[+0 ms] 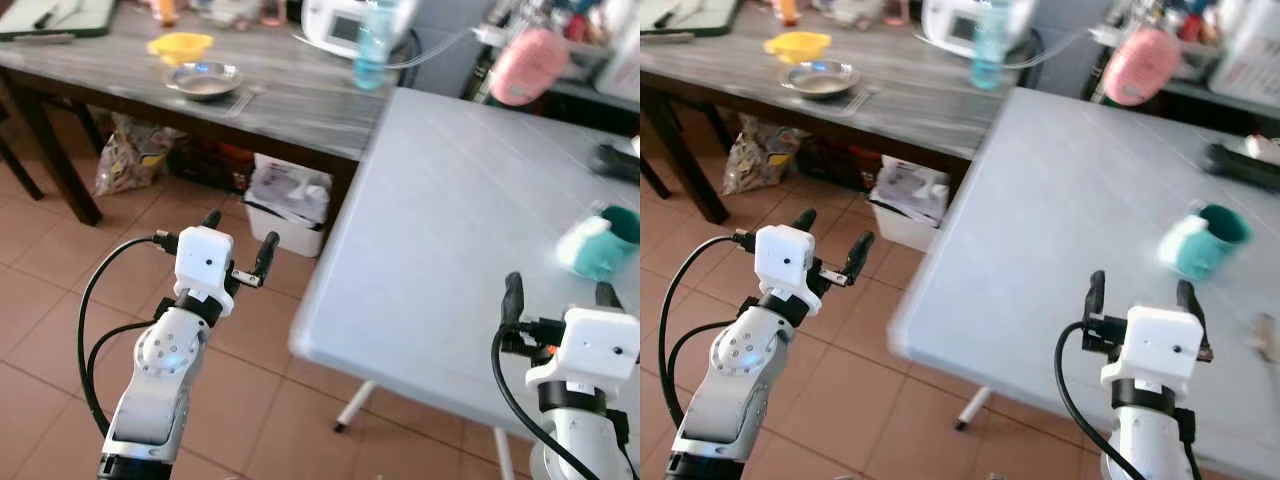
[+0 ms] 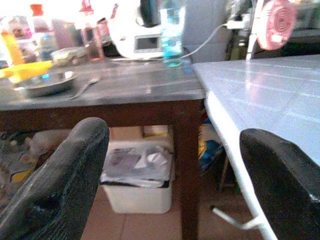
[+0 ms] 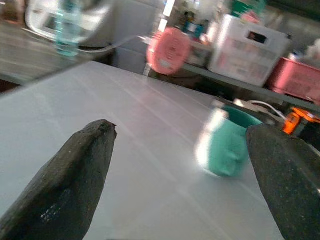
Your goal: Setting the table
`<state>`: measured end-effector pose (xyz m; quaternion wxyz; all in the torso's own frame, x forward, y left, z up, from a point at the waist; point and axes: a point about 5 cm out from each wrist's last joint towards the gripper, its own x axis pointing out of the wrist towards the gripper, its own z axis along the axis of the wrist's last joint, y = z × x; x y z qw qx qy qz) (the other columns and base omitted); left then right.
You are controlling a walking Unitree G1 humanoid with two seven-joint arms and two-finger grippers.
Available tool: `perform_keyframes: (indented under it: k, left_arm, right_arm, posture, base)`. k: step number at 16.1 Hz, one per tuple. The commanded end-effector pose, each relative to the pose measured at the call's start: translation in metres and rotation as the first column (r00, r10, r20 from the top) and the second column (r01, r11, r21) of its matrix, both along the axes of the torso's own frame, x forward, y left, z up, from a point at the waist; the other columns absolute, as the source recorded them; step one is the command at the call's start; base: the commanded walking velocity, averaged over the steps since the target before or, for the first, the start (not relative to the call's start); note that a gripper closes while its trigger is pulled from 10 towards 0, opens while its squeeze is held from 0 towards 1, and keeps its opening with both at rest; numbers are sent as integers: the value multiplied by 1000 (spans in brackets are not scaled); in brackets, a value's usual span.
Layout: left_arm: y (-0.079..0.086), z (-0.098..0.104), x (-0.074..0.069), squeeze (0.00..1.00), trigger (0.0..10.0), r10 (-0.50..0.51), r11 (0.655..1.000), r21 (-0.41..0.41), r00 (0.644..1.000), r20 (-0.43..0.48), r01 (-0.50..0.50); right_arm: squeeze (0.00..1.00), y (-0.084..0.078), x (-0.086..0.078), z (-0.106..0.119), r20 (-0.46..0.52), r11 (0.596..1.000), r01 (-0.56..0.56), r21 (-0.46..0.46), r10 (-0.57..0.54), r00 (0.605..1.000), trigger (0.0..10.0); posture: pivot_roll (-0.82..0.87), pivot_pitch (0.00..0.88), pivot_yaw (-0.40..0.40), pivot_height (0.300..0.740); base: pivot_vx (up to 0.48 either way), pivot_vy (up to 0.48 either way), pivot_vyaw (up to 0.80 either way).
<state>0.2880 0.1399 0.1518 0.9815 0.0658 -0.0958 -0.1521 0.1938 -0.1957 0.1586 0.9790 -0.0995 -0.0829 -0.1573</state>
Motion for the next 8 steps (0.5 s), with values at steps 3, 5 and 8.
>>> perform_keyframes:
  k: [3, 5, 8]
  left_arm:
    - [-13, 3, 0, 0, 10000, -74, 997, -8, 997, 3, 75]
    - [-14, 3, 0, 0, 10000, -87, 996, -1, 996, -1, 87]
    - [-15, 2, 0, 0, 10000, -103, 995, 1, 995, -6, 103]
  right_arm:
    - [0, -7, -10, -4, -28, 998, 58, -12, -58, 998, 10000]
    - [0, -7, -11, -6, -40, 998, 63, -10, -64, 997, 10000]
    - [0, -6, -12, -7, -45, 998, 66, -6, -66, 997, 10000]
  posture:
    - [22, 142, -43, 740]
    - [21, 143, -43, 740]
    - [16, 147, -42, 740]
  base:
    - [0, -480, 0]
    - [0, -480, 0]
    - [0, -480, -752]
